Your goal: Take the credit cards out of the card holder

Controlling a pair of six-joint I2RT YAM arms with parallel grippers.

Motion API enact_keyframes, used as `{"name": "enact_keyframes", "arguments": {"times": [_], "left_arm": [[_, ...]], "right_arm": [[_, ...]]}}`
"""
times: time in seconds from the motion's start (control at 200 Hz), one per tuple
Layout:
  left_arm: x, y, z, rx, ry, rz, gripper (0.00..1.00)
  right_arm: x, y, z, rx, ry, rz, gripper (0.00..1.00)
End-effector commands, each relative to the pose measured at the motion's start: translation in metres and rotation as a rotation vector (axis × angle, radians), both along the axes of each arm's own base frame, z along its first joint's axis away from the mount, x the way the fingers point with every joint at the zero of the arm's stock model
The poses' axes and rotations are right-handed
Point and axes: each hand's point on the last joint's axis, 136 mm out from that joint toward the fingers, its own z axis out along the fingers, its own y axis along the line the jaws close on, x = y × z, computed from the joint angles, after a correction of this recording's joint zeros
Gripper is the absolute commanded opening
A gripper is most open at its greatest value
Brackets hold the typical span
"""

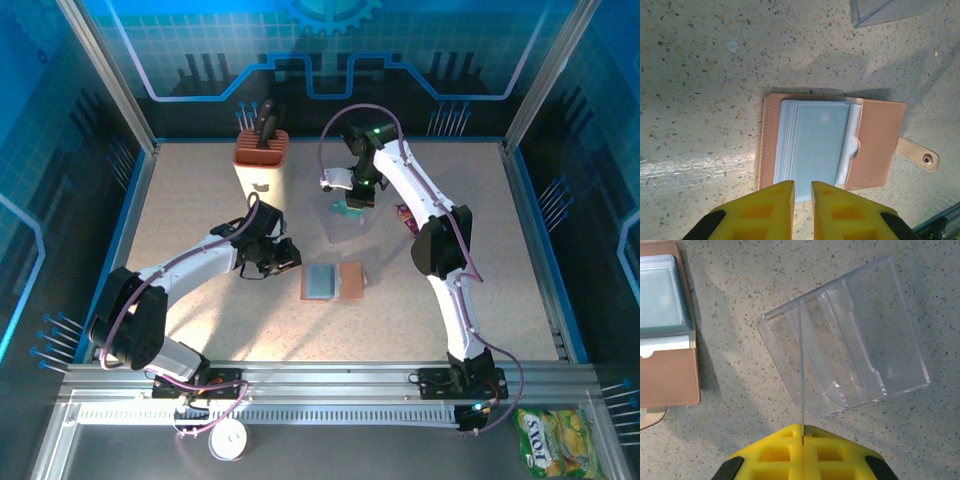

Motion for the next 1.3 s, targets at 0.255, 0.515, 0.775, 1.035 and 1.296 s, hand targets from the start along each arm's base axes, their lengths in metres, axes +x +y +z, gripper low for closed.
{"name": "enact_keyframes", "arguments": {"times": [0.255,0.515,0.775,1.035,1.296], "left_arm": [[-0.005,0.007,-0.001,0.017,0.006,0.003,0.17],[-0.007,0.009,-0.003,0.019,0.013,0.008,0.17],[-0.007,0.008,-0.004,0.018,0.017,0.004,0.17],[-0.008,0.009,-0.006,0.02,0.02,0.006,0.17],[-0.009,0.009,-0.006,0.021,0.021,0.006,0.17]], "right_arm": [[0.012,0.0,-0.023,-0.058,-0.011,0.027,0.0],[0.004,-0.009,-0.042,-0.089,0.061,0.019,0.0],[-0.015,-0.015,-0.044,-0.118,0.127,0.02,0.0],[-0.026,-0.017,-0.048,-0.132,0.167,0.026,0.0],[-0.034,-0.015,-0.064,-0.137,0.221,0.049,0.0]]}}
